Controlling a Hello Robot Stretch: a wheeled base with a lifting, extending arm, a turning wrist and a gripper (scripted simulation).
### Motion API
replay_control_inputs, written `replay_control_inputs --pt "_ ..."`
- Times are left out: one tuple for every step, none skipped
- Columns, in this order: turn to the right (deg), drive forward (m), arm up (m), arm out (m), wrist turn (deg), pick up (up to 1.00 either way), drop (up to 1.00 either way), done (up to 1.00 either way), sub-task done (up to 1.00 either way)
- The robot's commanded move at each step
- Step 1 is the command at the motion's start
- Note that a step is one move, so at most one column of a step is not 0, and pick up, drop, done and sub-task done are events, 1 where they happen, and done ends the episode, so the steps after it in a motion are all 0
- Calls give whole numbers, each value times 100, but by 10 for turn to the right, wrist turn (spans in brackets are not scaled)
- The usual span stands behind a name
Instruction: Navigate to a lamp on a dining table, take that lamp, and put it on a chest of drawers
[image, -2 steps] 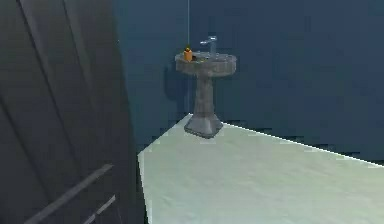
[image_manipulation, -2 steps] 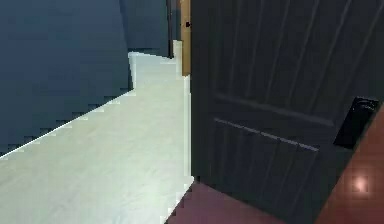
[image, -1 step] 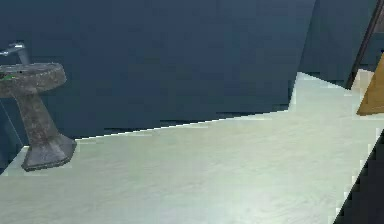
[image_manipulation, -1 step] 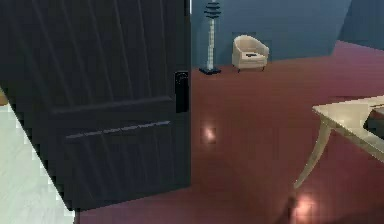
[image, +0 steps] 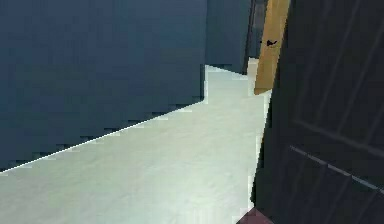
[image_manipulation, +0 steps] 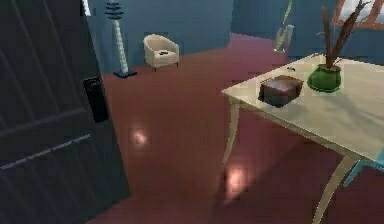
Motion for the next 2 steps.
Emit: replay_control_inputs --pt "0 100 0 0 0 0 0 0 0" --pt "30 0 0 0 0 0 0 0 0"
